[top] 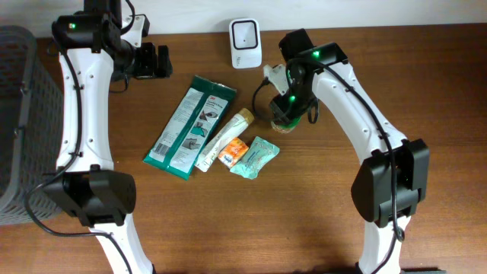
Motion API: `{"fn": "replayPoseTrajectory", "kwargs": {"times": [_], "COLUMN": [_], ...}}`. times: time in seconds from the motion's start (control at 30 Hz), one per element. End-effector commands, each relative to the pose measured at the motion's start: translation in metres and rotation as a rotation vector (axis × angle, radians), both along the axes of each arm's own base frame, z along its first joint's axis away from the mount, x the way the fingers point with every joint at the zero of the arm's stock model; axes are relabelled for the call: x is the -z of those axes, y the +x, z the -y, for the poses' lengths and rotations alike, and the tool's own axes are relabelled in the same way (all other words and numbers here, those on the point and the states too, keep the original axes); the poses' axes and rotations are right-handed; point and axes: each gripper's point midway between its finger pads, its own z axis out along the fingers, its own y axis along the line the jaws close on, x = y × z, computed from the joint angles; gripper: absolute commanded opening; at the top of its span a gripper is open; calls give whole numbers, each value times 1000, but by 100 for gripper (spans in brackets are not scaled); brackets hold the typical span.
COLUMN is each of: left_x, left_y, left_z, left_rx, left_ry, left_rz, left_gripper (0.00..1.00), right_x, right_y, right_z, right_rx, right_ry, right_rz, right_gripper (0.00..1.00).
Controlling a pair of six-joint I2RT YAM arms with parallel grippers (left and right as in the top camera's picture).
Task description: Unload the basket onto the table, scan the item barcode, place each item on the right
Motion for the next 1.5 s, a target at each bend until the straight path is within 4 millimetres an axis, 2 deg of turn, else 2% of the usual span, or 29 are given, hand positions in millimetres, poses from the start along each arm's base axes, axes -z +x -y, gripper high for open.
{"fn": "replayPoseTrajectory", "kwargs": {"times": [0.0, 0.03, 0.07, 0.13, 0.2, 0.23, 0.3, 0.33, 0.4, 0.5, 0.53, 0.57, 0.63, 0.77, 0.83, 0.87, 0.93, 1.1, 1.27, 1.4, 1.47], "left_x": [3, 3, 3, 3, 3, 3, 3, 3, 3, 3, 3, 3, 3, 3, 3, 3, 3, 3, 3, 3, 3], "left_y": [0, 0, 0, 0, 0, 0, 0, 0, 0, 0, 0, 0, 0, 0, 0, 0, 0, 0, 0, 0, 0], "left_z": [2, 2, 2, 2, 2, 2, 2, 2, 2, 2, 2, 2, 2, 2, 2, 2, 2, 2, 2, 2, 2], "left_rx": [13, 13, 13, 13, 13, 13, 13, 13, 13, 13, 13, 13, 13, 13, 13, 13, 13, 13, 13, 13, 13], "left_ry": [3, 3, 3, 3, 3, 3, 3, 3, 3, 3, 3, 3, 3, 3, 3, 3, 3, 3, 3, 3, 3], "left_rz": [-6, -6, -6, -6, -6, -6, -6, -6, -6, -6, -6, -6, -6, -6, -6, -6, -6, -6, -6, -6, -6], "left_gripper": [99, 99, 99, 99, 99, 99, 99, 99, 99, 99, 99, 99, 99, 100, 99, 99, 99, 99, 99, 99, 100], "right_x": [11, 19, 24, 35, 40, 41, 41, 41, 35, -8, -18, -21, -11, 26, 44, 54, 60, 59, 12, 10, 10], "right_y": [-11, -18, -20, -18, -21, -22, -21, -20, -13, 14, 12, -1, -13, -12, -12, -12, -13, -12, 7, 0, -1], "right_z": [4, 7, 11, 23, 25, 25, 25, 25, 22, 13, 8, -7, -16, 11, 14, 15, 15, 14, -7, -27, -28], "right_rx": [-386, -496, -534, -553, -575, -580, -579, -565, -399, 122, 267, 360, 369, 882, 953, 970, 978, 962, 798, 698, 693], "right_ry": [-54, -70, -90, -163, -172, -173, -172, -171, -157, -67, -12, 80, 118, 11, 6, 10, 11, 16, 139, 148, 142], "right_rz": [31, 19, 14, 11, 1, -2, 1, 4, 16, 67, 37, -55, -131, -161, -155, -151, -153, -152, -96, -97, -93], "right_gripper": [50, 47, 46, 45, 47, 62, 74, 95, 98, 98, 98, 98, 98, 98, 98, 98, 99, 99, 99, 99, 99]}}
